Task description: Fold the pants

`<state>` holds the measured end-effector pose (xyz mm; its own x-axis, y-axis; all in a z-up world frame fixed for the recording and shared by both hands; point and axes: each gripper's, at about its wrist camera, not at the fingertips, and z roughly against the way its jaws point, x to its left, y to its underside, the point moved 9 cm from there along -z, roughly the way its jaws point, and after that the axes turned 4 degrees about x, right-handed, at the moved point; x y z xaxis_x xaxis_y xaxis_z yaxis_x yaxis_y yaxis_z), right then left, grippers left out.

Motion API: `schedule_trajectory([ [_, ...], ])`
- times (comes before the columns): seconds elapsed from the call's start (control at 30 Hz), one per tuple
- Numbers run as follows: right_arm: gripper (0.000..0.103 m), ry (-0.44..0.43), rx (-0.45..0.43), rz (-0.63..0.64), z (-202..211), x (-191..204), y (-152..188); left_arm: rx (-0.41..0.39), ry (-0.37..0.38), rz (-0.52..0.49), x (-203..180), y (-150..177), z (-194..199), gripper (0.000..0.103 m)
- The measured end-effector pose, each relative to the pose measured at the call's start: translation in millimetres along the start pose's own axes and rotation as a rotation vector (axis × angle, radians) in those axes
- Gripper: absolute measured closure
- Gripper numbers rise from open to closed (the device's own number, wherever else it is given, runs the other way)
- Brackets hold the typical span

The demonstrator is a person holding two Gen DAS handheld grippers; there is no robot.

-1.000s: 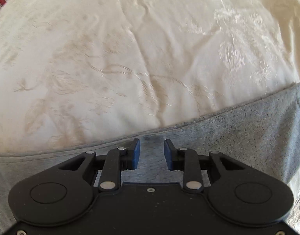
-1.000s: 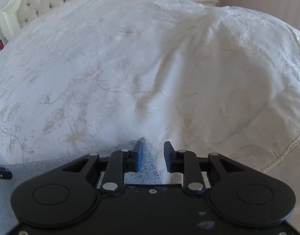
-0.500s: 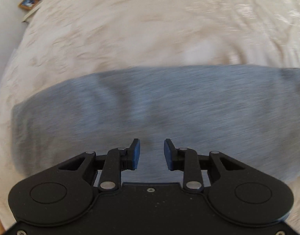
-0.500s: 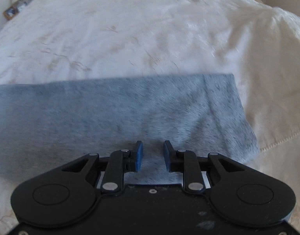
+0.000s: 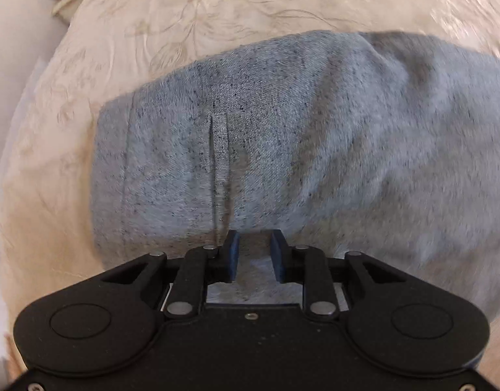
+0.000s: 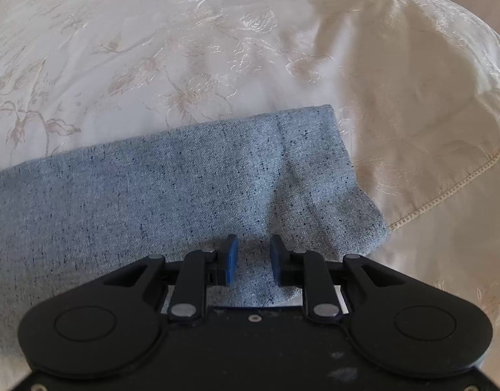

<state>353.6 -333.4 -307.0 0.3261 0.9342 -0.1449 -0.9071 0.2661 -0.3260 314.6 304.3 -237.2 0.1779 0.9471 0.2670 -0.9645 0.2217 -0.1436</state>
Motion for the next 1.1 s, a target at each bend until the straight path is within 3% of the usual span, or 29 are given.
schedule_trajectory([
  [0.07, 0.080, 0.004, -0.023, -0.038, 15.3, -0.1, -1.8, 0.004, -0.086, -0.072, 2.1, 4.6, 1.2, 0.066],
  [0.2, 0.078, -0.017, -0.087, -0.141, 56.0, -8.8, -0.5, -0.004, -0.069, -0.036, -1.8, 6.6, 19.4, 0.068],
  [0.3, 0.078, -0.036, -0.129, -0.212, 93.3, -16.5, 17.6, -0.041, 0.053, 0.034, -28.4, -1.3, 49.7, 0.068],
  [0.37, 0.078, -0.061, -0.140, -0.238, 105.6, -18.6, 30.5, -0.080, 0.141, 0.030, -62.3, -10.5, 68.8, 0.068],
  [0.43, 0.077, -0.073, -0.143, -0.237, 112.0, -15.4, 42.6, -0.110, 0.184, 0.008, -103.0, -22.8, 84.8, 0.068],
  [0.53, 0.077, -0.099, -0.126, -0.210, 109.1, -12.6, 57.3, -0.119, 0.253, -0.035, -171.0, -41.7, 97.8, 0.068],
  [0.6, 0.077, -0.128, -0.109, -0.181, 102.4, -9.9, 65.0, -0.113, 0.255, -0.037, -211.2, -51.2, 102.5, 0.068],
  [0.8, 0.077, -0.224, -0.067, -0.110, 86.3, -16.9, 66.8, -0.081, 0.311, 0.052, -310.4, -88.7, 102.3, 0.068],
  [1.1, 0.076, -0.335, -0.018, -0.200, 67.1, -73.2, 54.8, -0.026, 0.250, 0.150, -369.0, -134.8, 72.1, 0.068],
])
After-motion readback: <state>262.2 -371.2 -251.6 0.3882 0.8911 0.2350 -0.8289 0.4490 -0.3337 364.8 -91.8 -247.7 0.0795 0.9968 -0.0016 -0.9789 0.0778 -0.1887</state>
